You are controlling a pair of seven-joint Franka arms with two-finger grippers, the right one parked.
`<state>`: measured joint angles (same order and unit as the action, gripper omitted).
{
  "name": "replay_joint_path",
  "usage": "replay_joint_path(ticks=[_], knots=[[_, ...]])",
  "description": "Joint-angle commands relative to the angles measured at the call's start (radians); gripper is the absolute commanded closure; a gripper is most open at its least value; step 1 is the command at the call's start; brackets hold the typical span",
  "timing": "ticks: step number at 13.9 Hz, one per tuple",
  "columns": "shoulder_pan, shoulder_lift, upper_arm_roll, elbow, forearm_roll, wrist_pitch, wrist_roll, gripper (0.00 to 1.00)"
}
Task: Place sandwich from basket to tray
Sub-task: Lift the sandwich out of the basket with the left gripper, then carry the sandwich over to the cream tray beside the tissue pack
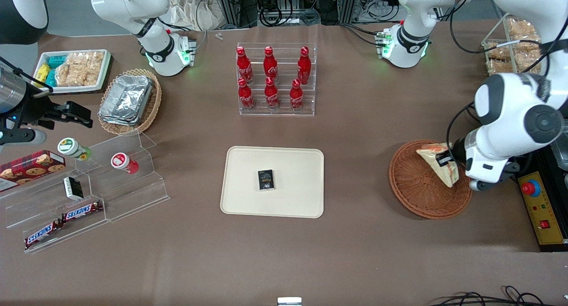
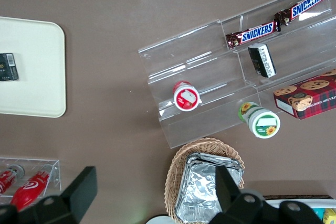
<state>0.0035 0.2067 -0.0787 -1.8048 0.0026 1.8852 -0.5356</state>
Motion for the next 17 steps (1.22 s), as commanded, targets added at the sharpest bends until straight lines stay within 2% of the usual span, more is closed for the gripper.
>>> replay_joint_path(ticks=[1,4,8,15,17], knots=[[-0.007,0.014,0.003,0.160,-0.010,-0.158,0.041,1.00],[-0.007,0.011,-0.009,0.232,-0.067,-0.264,0.104,1.00],[-0.007,0.019,-0.102,0.234,-0.072,-0.259,0.109,1.00],[-0.013,0.094,-0.301,0.242,-0.059,-0.144,0.112,1.00],[-0.074,0.141,-0.312,0.242,-0.018,-0.071,0.105,1.00]])
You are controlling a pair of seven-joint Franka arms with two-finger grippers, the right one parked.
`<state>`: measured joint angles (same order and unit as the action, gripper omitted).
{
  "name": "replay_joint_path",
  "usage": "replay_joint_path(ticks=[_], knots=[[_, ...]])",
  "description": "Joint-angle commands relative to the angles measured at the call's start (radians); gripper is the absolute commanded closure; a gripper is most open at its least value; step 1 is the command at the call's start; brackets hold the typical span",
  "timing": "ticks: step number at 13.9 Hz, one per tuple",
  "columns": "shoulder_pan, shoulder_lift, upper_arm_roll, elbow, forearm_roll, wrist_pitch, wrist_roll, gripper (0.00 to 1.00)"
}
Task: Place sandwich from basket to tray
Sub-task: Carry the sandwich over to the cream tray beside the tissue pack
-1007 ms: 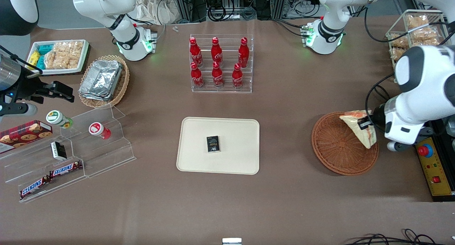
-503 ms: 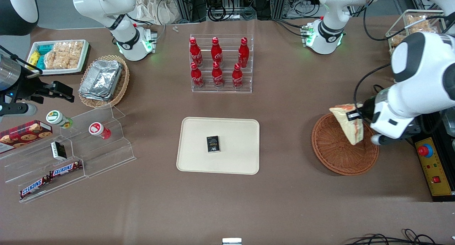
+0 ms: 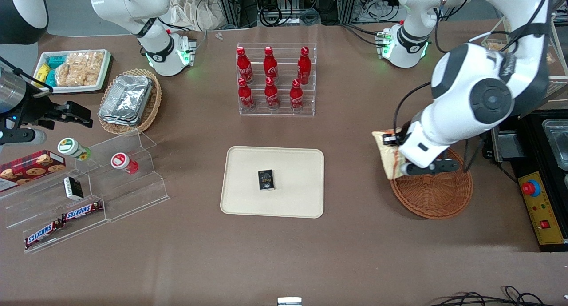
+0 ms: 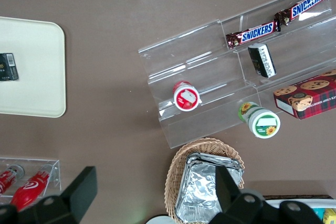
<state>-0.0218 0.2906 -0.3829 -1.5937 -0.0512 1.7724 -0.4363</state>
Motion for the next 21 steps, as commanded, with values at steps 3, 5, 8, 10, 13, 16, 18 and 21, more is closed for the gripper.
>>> replay_joint_path(ticks=[3,5,8,10,13,16,18,21], knots=[[-0.119,0.140,-0.007,0.078,0.065,0.081,-0.031,1.00],[-0.154,0.195,-0.008,0.118,0.085,0.082,-0.050,1.00],[-0.204,0.283,-0.008,0.173,0.115,0.108,-0.056,1.00],[-0.237,0.318,-0.007,0.179,0.126,0.182,-0.068,1.00],[-0.276,0.360,-0.004,0.179,0.165,0.239,-0.107,1.00],[-0.279,0.406,-0.004,0.179,0.177,0.291,-0.116,1.00],[-0.297,0.430,-0.004,0.179,0.180,0.329,-0.125,1.00],[-0.299,0.464,-0.002,0.179,0.182,0.340,-0.131,1.00]])
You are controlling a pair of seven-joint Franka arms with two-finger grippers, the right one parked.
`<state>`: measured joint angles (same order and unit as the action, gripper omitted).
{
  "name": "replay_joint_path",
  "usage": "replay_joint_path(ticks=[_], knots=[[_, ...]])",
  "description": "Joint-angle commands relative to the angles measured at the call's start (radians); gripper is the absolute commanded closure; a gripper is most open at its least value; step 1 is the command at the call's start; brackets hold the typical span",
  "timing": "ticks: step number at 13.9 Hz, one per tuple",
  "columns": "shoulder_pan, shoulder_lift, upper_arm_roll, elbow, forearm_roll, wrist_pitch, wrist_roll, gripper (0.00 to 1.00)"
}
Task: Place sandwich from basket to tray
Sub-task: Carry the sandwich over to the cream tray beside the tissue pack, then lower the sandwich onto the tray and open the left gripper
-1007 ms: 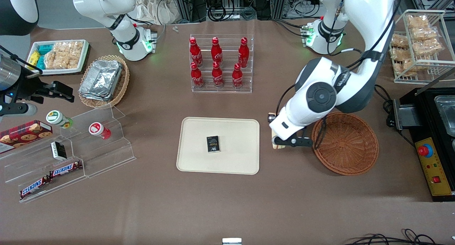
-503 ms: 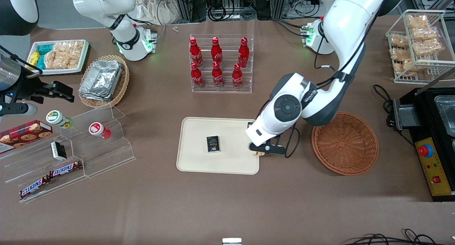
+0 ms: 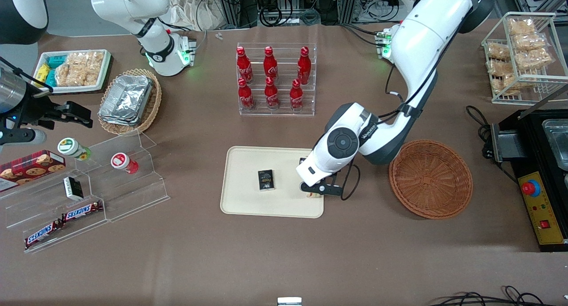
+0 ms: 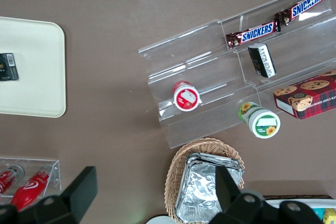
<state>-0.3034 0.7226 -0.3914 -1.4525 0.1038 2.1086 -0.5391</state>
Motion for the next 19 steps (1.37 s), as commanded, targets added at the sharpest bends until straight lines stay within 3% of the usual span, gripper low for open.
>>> replay_joint_path(ticks=[1,3,6,11,12,13,14,19], knots=[[-0.017,0.041,0.006,0.037,0.039,0.005,-0.028,1.00],[-0.019,0.046,0.006,0.032,0.043,0.005,-0.030,0.98],[-0.025,0.049,0.006,0.032,0.045,0.005,-0.053,0.86],[-0.031,0.061,0.006,0.029,0.045,0.007,-0.059,0.85],[-0.031,0.061,0.008,0.029,0.045,0.007,-0.059,0.78],[-0.031,0.066,0.006,0.029,0.045,0.007,-0.059,0.37],[-0.031,0.066,0.008,0.029,0.045,0.005,-0.059,0.04],[-0.028,0.057,0.008,0.027,0.046,-0.005,-0.085,0.01]])
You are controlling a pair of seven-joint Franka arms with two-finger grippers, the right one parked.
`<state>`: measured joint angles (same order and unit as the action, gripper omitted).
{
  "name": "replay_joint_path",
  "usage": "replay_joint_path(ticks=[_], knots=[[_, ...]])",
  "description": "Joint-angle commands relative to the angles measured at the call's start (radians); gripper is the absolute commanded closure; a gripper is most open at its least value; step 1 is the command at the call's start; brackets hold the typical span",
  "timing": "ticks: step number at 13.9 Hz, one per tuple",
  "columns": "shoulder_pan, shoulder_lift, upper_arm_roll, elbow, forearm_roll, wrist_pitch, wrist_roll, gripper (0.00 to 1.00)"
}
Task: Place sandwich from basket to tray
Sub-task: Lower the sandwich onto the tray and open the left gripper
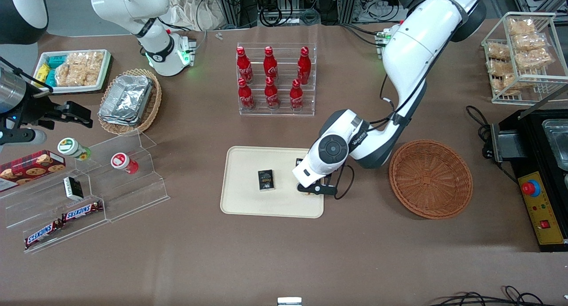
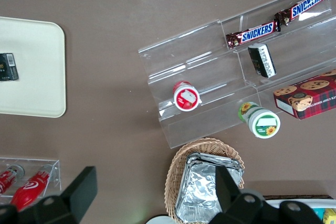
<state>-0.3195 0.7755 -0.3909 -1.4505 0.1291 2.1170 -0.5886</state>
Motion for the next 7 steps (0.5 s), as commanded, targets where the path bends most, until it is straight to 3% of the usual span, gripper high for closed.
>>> replay_joint_path(ticks=[1,7], knots=[[-0.009,0.001,0.007,0.025,0.021,-0.018,-0.036,0.01],[0.038,-0.110,0.007,0.035,0.014,-0.182,-0.033,0.01]])
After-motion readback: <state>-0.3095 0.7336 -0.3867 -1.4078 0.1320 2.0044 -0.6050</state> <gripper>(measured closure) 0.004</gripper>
